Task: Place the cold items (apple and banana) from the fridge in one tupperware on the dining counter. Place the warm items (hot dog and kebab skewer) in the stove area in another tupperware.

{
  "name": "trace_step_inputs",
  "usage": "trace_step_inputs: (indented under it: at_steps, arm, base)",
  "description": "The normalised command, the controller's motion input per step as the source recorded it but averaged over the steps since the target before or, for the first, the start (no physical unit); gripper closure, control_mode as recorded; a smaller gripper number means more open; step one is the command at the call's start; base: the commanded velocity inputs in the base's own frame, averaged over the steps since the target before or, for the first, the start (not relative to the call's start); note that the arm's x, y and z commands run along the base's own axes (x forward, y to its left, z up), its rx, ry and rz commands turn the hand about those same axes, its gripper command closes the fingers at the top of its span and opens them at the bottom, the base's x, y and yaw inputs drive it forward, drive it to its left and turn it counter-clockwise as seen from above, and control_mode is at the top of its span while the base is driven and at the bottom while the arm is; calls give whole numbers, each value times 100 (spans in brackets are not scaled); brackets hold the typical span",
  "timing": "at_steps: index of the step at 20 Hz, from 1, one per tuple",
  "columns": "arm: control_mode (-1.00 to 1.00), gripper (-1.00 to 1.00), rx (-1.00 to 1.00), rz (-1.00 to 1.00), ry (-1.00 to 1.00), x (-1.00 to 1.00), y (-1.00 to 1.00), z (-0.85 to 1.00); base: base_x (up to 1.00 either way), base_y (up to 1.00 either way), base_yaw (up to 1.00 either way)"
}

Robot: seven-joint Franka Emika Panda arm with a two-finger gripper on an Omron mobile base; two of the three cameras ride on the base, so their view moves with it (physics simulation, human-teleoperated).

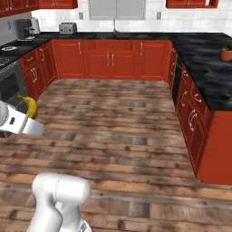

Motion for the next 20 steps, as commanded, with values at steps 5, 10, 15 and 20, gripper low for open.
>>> trace_step_inputs:
  at_steps: [5,10,15,20]
  arm:
    - [100,100,0,0,0,0,0,0]
    - [100,100,0,0,0,0,0,0]
    - [100,100,0,0,0,0,0,0]
    - [100,100,0,0,0,0,0,0]
  base:
    - [6,-100,-19]
    - [22,-100,-11]
    - [37,-100,-7]
    - [50,-100,-4]
